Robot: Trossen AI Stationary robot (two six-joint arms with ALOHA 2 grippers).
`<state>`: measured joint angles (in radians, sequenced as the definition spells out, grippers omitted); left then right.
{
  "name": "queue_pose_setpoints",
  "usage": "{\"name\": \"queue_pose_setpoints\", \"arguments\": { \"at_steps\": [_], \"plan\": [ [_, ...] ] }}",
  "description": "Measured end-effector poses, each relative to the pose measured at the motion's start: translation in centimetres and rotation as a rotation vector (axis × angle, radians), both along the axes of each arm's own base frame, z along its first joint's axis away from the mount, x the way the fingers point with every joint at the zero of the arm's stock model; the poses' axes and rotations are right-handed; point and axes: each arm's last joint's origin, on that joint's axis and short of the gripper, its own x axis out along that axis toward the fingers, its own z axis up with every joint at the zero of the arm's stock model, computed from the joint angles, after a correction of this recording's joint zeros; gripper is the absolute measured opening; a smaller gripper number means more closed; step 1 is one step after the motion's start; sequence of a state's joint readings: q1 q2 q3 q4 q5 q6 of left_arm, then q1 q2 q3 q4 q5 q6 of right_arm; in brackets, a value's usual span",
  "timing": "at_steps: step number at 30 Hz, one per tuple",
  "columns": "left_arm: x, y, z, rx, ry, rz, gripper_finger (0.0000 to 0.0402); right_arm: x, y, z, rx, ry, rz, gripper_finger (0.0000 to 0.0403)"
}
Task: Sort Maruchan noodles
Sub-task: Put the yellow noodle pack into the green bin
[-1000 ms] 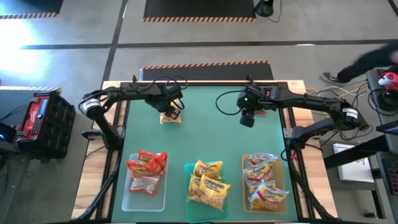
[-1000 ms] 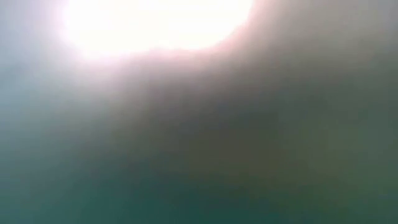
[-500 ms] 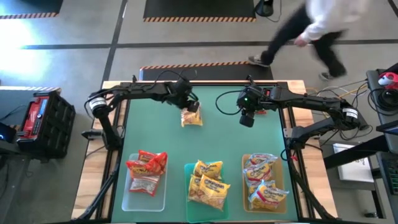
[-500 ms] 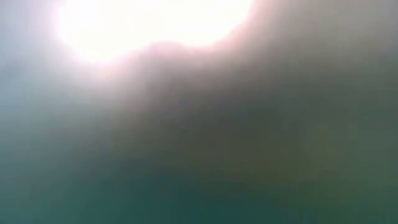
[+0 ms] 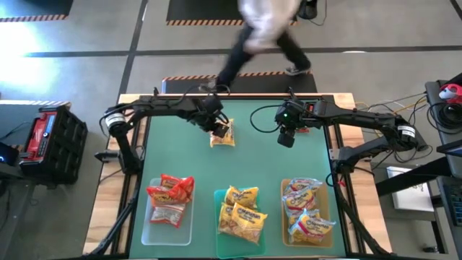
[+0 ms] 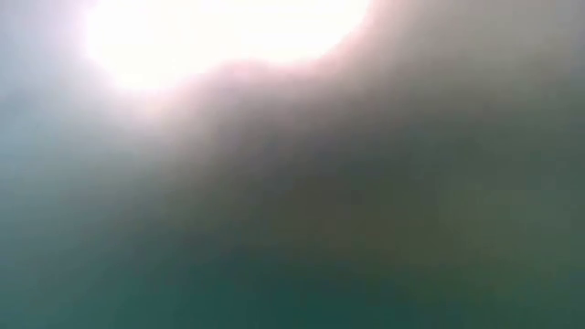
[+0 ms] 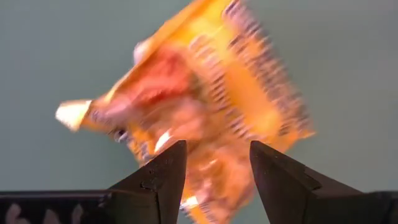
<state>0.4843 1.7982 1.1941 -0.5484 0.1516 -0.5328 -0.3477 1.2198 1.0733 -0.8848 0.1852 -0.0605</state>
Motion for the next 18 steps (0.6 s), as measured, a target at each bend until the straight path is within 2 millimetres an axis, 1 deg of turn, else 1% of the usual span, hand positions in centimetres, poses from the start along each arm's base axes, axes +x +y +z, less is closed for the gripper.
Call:
{"name": "queue_pose_setpoints", "arguments": {
  "at_steps": [5,10,16,18],
  "plan": [
    [-1.3,-0.5,-2.1,-0.021,0.077,0.044,0.0162,0.0,0.0,0.0,-0.005,-0.002,0.0,0.016],
    [-2.3,-1.1,-3.5,-0.045,0.097,0.096,0.0163,0.4,-0.3,0.3,-0.046,-0.045,-0.027,0.016],
    [-2.0,-1.4,-4.0,-0.032,0.067,0.149,0.0163,1.3,-0.6,0.9,-0.094,-0.152,-0.038,0.016],
    [-2.1,-1.5,-4.0,-0.018,0.078,0.166,0.0163,1.4,-0.7,1.0,-0.084,-0.184,-0.071,0.016]
  ]
}}
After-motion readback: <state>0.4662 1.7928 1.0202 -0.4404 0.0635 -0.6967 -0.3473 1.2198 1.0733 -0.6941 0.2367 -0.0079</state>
